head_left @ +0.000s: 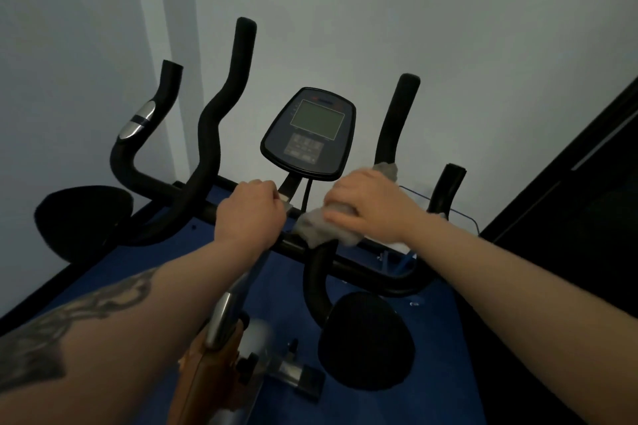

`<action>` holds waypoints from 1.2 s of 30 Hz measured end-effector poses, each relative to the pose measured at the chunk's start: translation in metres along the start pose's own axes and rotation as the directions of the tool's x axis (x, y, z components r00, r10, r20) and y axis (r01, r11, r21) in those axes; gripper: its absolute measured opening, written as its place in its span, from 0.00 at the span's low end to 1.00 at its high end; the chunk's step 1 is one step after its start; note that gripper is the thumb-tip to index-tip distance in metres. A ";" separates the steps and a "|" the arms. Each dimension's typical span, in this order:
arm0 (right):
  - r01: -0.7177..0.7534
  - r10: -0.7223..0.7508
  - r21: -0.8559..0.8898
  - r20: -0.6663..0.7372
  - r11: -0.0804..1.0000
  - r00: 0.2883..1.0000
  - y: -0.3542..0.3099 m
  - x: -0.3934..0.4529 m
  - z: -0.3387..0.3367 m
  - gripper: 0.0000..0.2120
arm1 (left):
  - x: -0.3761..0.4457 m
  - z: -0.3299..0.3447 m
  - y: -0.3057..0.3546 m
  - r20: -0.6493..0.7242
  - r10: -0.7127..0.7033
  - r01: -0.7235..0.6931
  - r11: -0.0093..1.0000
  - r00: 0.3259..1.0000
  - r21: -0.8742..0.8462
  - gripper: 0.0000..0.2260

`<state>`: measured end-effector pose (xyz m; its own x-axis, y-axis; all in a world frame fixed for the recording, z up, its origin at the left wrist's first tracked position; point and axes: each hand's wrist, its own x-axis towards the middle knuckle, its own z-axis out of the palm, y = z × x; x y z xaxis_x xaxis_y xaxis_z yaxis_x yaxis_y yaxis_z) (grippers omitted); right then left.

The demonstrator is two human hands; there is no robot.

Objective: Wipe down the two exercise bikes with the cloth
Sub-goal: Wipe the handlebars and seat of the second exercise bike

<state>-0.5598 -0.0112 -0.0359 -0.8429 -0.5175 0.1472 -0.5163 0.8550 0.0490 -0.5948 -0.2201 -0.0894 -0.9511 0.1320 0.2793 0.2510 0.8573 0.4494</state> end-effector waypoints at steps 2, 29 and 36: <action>-0.180 0.185 0.056 -0.109 0.982 0.977 -0.003 0.006 0.002 0.19 | -0.002 -0.001 0.000 -0.001 -0.006 0.006 1.000 1.000 -0.005 0.10; -0.429 0.385 0.099 0.293 0.898 0.875 -0.047 -0.086 0.023 0.19 | -0.010 -0.002 -0.003 -0.004 -0.012 0.012 0.996 1.000 -0.090 0.09; -0.342 0.206 0.274 0.425 0.899 0.881 -0.038 -0.071 0.021 0.18 | -0.024 0.004 -0.004 -0.084 0.147 -0.138 0.985 0.986 0.107 0.09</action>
<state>-0.4834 -0.0076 -0.0692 -0.9135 -0.2947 -0.2804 -0.2171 0.9361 -0.2766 -0.5741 -0.2243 -0.1012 -0.8853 0.2147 0.4126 0.3593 0.8789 0.3136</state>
